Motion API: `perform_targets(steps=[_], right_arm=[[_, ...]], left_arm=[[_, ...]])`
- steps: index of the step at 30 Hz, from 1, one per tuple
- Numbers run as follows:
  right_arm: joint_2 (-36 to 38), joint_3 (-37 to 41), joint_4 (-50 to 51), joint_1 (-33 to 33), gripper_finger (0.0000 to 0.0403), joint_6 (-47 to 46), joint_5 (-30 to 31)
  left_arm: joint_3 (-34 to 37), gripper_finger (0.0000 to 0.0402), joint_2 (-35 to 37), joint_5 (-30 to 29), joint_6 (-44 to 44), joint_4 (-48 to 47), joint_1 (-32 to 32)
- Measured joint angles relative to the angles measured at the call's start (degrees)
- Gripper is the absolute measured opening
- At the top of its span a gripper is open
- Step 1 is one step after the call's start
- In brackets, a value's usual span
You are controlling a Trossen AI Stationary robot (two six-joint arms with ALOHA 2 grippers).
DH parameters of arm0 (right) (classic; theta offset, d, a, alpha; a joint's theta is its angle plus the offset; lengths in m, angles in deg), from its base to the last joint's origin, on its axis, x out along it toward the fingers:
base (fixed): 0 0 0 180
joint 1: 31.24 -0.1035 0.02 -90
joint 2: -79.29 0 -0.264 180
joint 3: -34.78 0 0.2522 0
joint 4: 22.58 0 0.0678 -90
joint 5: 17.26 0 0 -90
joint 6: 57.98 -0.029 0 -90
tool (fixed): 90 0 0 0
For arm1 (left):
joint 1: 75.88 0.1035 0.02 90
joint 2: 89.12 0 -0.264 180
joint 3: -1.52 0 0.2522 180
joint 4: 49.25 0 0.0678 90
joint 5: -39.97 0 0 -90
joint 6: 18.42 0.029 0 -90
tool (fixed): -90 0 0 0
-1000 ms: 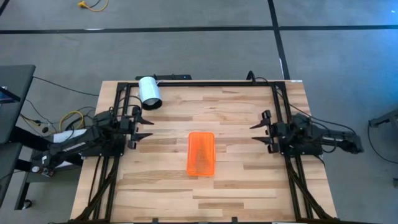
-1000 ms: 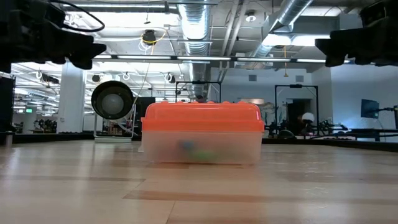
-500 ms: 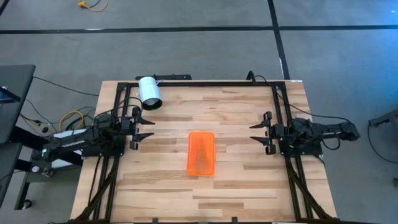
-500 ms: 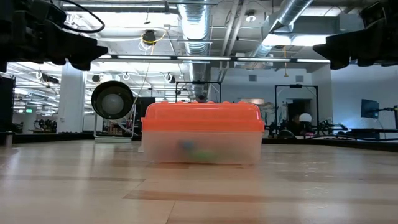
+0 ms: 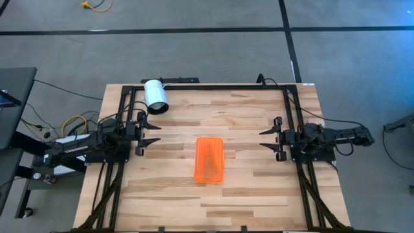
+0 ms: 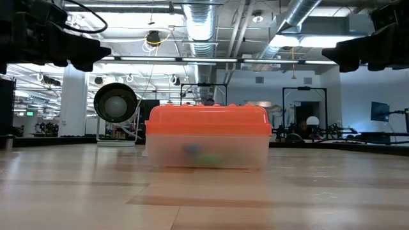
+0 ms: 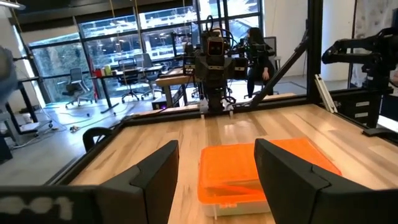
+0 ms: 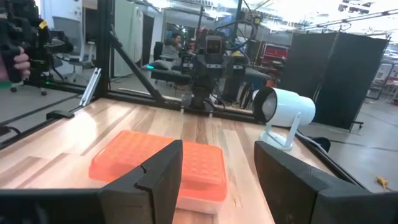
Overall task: Pick & place school supplies into a supply box
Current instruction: Return to Home Position
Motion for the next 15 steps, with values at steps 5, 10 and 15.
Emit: perform_targets(steps=[5,10,15], right_arm=[[0.0,0.02,0.04,0.0,0.0193,-0.88,-0.26],[0.0,0.02,0.07,0.0,0.0193,-3.45,-0.3],[-0.25,0.02,0.09,-0.09,0.0193,-3.48,-0.37]], left_arm=[[0.0,0.0201,0.0,-0.04,-3.34,0.01,-0.01],[0.04,0.0201,-0.2,2.22,-7.88,0.17,-1.05],[0.04,0.0201,-1.31,-1.87,-7.86,-0.41,-6.8]])
